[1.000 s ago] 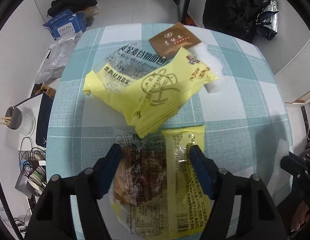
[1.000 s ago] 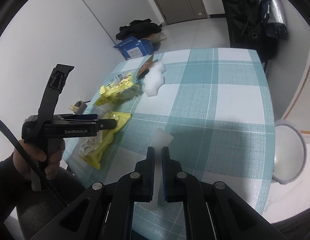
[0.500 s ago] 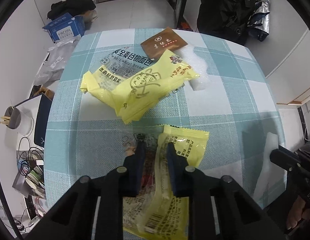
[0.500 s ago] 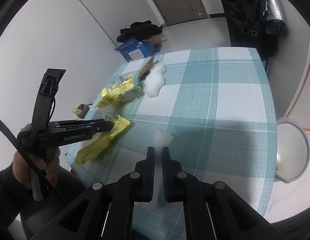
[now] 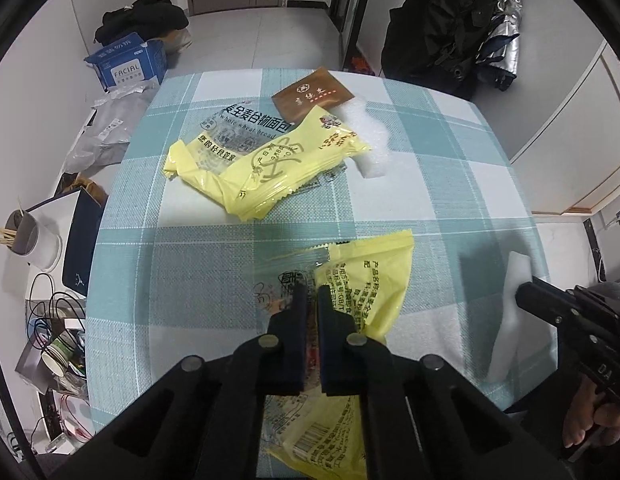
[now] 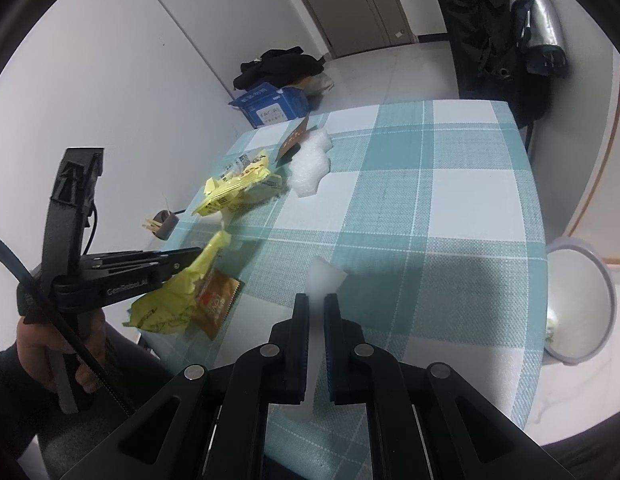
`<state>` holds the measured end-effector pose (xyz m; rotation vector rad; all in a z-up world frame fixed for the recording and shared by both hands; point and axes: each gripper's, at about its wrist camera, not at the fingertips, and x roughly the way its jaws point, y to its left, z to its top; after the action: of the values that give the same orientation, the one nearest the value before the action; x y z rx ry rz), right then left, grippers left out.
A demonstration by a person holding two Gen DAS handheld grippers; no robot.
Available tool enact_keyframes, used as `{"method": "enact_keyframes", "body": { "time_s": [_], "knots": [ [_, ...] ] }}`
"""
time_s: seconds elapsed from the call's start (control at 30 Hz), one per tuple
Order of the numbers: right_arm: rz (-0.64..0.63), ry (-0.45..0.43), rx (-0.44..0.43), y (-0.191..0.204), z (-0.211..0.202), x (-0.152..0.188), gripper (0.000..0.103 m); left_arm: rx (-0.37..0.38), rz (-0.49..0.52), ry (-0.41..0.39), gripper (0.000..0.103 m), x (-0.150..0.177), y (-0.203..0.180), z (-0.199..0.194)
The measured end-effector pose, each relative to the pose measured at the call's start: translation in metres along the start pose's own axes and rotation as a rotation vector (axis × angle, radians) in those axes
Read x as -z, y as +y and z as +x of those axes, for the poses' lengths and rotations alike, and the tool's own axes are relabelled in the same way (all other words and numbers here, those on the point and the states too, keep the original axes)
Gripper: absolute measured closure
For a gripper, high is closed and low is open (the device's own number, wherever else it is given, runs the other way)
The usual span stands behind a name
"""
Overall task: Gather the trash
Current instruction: 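Carry both held yellow packets over the white trash bin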
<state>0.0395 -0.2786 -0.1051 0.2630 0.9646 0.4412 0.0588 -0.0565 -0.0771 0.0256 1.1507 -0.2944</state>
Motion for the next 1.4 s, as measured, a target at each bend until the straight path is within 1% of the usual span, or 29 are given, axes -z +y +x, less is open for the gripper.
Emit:
{"method": "enact_keyframes", "body": {
  "time_s": [0.13, 0.4, 0.53, 0.73, 0.9, 1.03, 1.17, 1.27, 1.4],
  "knots": [
    [-0.014, 0.0, 0.008, 0.003, 0.0, 0.001, 0.096, 0.017, -0.027, -0.023, 0.102, 0.002, 0.004, -0.006],
    [-0.045, -0.012, 0.023, 0.017, -0.005, 0.002, 0.096, 0.055, -0.042, -0.091, 0.103, 0.008, 0.008, -0.024],
    [-0.048, -0.01, 0.011, 0.024, -0.009, 0.0, 0.096, 0.095, -0.073, -0.118, 0.103, 0.008, 0.012, -0.032],
    [-0.061, -0.021, 0.024, 0.035, -0.016, -0.004, 0.096, 0.129, -0.079, -0.166, 0.103, 0.007, 0.012, -0.049],
    [-0.039, -0.049, 0.006, 0.038, -0.024, -0.011, 0.096, 0.169, -0.09, -0.217, 0.103, 0.002, 0.01, -0.067],
    [-0.033, -0.084, -0.004, 0.04, -0.039, -0.017, 0.096, 0.202, -0.078, -0.246, 0.103, -0.006, 0.003, -0.08],
    [-0.035, -0.132, 0.002, 0.038, -0.062, -0.029, 0.096, 0.237, -0.05, -0.277, 0.103, -0.021, -0.014, -0.092],
    [-0.025, -0.174, 0.008, 0.03, -0.083, -0.039, 0.096, 0.255, -0.014, -0.301, 0.103, -0.033, -0.033, -0.1],
    [0.01, -0.228, 0.016, 0.009, -0.112, -0.055, 0.096, 0.301, 0.025, -0.306, 0.103, -0.054, -0.065, -0.102]
  ]
}}
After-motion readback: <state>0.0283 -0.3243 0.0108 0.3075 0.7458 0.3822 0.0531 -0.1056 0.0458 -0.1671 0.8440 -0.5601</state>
